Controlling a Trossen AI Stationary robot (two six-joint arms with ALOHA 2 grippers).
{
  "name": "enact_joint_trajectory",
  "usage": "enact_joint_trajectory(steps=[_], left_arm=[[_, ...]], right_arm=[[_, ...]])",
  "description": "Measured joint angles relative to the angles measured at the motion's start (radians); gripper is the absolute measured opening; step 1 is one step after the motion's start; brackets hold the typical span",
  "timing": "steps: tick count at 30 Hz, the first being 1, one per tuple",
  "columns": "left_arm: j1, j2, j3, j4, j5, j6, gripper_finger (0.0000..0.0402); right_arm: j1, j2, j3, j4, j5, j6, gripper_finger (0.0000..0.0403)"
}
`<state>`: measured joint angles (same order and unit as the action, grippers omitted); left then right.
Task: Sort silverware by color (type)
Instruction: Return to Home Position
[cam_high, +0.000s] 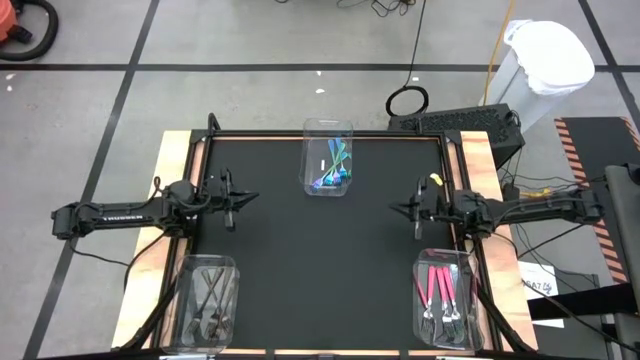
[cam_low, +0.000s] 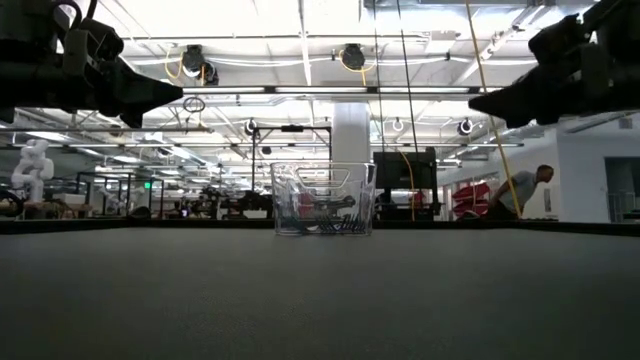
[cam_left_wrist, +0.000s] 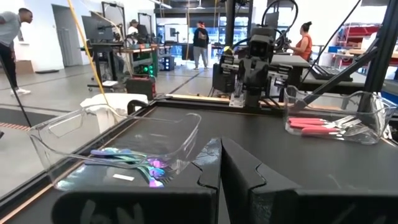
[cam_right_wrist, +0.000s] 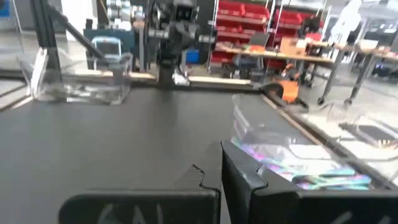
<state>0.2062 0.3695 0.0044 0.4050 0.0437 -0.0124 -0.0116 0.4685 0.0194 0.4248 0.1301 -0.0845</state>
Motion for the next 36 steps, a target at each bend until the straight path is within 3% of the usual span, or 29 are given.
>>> enact_joint_trajectory(steps=[25, 36], left_arm=[[0.0, 0.0, 0.0, -0.006, 0.0, 0.013, 0.0012], [0.0, 0.0, 0.0, -0.037, 0.0, 0.019, 0.0012]], right_arm=[[0.0, -0.358, -0.004, -0.317, 0.0, 0.054, 0.0], [0.0, -0.468, -0.004, -0.386, -0.054, 0.074, 0.0]])
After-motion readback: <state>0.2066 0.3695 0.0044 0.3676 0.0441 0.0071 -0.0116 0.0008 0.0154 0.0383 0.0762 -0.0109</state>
